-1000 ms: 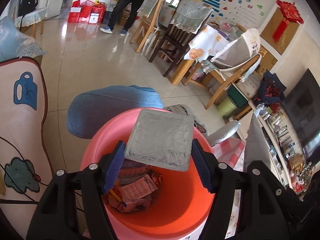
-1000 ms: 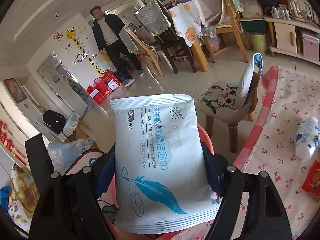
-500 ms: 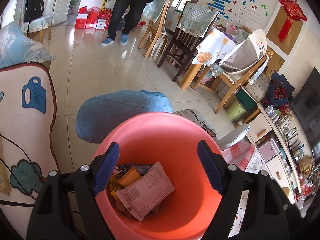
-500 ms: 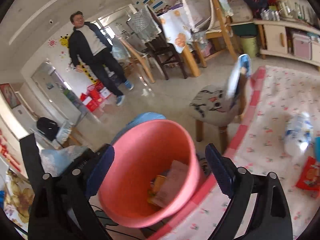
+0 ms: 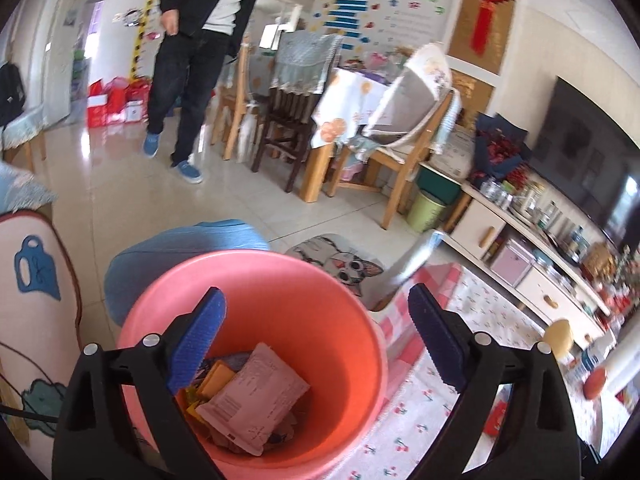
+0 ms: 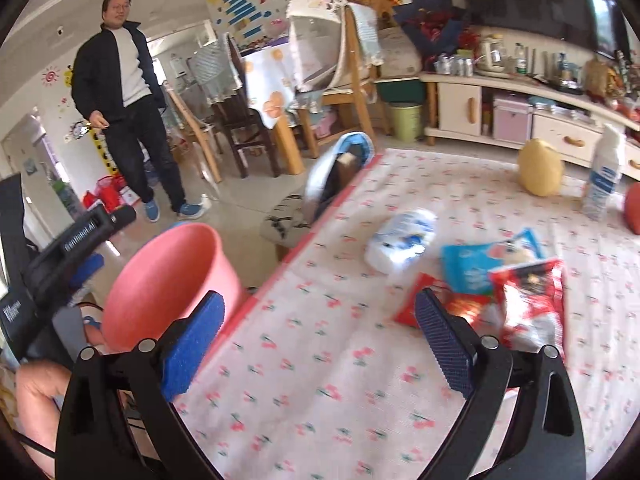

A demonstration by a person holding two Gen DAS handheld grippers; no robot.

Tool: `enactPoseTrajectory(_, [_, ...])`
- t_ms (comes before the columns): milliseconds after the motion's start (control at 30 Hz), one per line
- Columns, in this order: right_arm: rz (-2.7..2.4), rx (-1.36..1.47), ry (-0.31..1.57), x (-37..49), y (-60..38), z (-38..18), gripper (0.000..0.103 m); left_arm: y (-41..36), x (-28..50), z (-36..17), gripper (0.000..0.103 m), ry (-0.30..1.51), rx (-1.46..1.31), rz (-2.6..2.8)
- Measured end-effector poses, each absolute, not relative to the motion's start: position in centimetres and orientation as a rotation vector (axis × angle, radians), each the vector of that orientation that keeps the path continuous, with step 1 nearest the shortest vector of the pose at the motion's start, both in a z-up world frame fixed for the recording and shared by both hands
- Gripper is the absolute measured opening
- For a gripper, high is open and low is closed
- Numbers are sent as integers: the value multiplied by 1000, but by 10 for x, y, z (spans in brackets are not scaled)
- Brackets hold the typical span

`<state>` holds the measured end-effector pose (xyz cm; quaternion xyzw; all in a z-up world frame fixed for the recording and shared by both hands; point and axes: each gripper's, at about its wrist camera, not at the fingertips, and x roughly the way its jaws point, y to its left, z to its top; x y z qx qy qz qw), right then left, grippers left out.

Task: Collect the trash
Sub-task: 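Move both tools back over the table toward the remaining wrappers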

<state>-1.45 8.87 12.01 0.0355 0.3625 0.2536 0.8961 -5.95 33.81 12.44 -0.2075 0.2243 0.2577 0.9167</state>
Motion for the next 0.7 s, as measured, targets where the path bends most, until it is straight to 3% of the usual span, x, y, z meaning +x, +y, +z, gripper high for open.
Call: enactPoseTrajectory(700, [347, 114, 780, -31, -65, 88, 95, 189, -6, 106, 97, 602, -156, 52])
